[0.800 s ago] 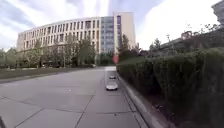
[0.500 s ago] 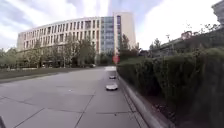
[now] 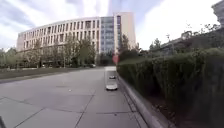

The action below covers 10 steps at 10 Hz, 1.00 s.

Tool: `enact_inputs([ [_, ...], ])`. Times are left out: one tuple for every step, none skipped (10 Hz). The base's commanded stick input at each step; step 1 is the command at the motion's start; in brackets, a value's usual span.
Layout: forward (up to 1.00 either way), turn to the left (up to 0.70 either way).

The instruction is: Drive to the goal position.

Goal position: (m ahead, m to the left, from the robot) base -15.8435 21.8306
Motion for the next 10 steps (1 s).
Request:
enact_inputs([
  [0.70, 0.35],
  [0.70, 0.35],
  [0.70, 0.35],
  [0.70, 0.35],
  [0.70, 0.35],
  [0.70, 0.35],
  [0.70, 0.35],
  [0.70, 0.35],
  [0.70, 0.35],
  [0.70, 0.35],
])
